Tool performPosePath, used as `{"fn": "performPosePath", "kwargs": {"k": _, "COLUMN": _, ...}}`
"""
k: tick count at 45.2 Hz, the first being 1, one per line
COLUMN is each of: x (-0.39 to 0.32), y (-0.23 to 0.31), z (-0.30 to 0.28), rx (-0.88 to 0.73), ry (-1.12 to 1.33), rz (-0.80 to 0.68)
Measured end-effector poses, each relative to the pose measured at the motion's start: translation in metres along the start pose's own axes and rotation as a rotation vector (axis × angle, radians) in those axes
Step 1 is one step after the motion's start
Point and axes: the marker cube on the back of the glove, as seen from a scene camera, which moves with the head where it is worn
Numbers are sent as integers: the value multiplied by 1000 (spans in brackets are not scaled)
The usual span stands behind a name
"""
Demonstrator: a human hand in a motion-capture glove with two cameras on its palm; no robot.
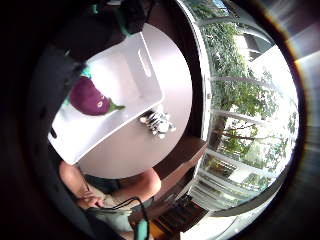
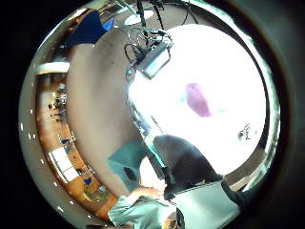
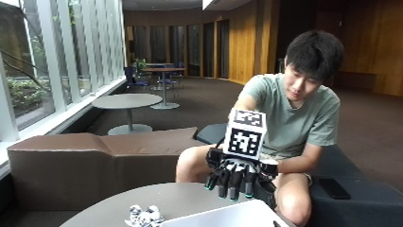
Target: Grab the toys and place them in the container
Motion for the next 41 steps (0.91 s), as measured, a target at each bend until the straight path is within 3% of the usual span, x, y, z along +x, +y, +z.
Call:
{"fn": "performPosePath", "kwargs": {"k": 15, "x": 55, "y": 35, "z": -16, "rx": 13, "ry": -14, "rz": 56}}
{"fn": "performPosePath", "kwargs": {"k": 25, "x": 133, "y": 66, "z": -8, "rx": 50, "ry": -134, "rz": 157}}
{"fn": "performPosePath", "kwargs": {"k": 33, "x": 199, "y": 87, "z": 37, "rx": 53, "ry": -213, "rz": 218}}
{"fn": "performPosePath", "kwargs": {"k": 41, "x": 242, "y": 83, "z": 104, "rx": -106, "ry": -190, "rz": 290}}
